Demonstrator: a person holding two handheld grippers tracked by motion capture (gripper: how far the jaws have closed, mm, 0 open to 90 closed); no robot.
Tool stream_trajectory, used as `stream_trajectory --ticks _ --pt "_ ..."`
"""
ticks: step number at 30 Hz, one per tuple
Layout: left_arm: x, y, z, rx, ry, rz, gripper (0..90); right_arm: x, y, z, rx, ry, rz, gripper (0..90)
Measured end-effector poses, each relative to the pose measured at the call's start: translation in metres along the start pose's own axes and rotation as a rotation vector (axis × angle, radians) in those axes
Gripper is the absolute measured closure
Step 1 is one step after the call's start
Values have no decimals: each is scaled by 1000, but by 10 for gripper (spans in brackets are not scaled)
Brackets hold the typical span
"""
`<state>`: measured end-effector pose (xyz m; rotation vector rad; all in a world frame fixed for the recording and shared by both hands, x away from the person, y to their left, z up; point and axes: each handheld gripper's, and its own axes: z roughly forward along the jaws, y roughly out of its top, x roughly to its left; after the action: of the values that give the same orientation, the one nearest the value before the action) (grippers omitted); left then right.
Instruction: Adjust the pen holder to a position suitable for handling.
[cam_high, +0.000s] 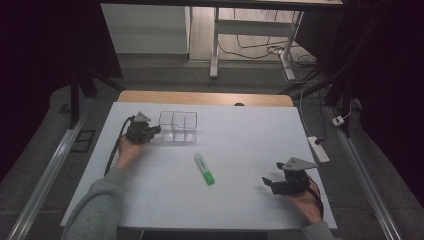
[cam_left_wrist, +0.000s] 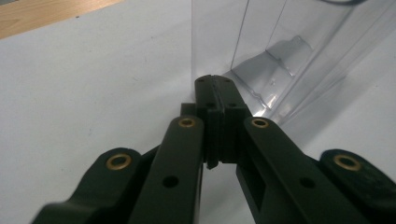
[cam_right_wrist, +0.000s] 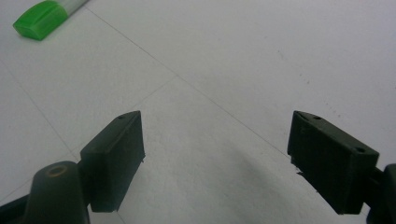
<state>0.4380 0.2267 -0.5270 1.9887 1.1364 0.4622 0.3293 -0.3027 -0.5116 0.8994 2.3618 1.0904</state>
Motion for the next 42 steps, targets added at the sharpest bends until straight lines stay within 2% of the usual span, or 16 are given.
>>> stream_trajectory --ticks 10,42 --pt "0 1 2 2 -6 -15 890 0 0 1 2 0 -3 183" --pt "-32 21 25 6 -66 39 889 0 -1 2 14 0 -3 188"
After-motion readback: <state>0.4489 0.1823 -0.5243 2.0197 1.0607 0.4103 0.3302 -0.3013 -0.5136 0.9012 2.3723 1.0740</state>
